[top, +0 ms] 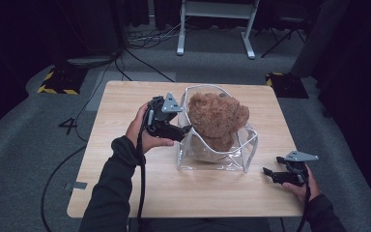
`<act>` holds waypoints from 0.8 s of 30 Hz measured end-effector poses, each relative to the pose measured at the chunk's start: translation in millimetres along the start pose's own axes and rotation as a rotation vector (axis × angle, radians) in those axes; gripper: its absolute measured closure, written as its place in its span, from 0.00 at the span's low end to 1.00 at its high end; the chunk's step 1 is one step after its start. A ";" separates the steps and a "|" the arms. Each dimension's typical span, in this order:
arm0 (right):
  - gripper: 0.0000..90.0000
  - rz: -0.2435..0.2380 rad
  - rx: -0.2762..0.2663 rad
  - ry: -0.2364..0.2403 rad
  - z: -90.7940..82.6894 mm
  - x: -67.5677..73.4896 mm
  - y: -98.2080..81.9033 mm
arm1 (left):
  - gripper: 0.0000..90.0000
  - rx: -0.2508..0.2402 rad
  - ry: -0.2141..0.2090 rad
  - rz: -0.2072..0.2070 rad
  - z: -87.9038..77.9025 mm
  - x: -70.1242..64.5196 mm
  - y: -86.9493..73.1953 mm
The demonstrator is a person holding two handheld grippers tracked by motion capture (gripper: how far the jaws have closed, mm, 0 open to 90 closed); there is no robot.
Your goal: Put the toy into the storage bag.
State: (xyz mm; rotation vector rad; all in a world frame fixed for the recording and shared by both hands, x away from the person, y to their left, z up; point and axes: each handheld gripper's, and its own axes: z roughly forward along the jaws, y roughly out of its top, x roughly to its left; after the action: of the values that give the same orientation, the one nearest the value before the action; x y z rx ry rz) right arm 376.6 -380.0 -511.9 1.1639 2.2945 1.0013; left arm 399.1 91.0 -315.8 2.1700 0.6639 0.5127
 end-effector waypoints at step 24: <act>0.20 0.000 0.000 0.000 0.0 0.0 0.0 | 0.19 0.061 0.066 -0.001 6.1 4.4 -34.0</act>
State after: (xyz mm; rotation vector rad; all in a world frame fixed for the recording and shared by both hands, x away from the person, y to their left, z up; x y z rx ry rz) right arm 376.6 -380.0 -511.9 1.1637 2.2945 1.0012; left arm 396.1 108.9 -345.6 2.2173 0.7253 0.5723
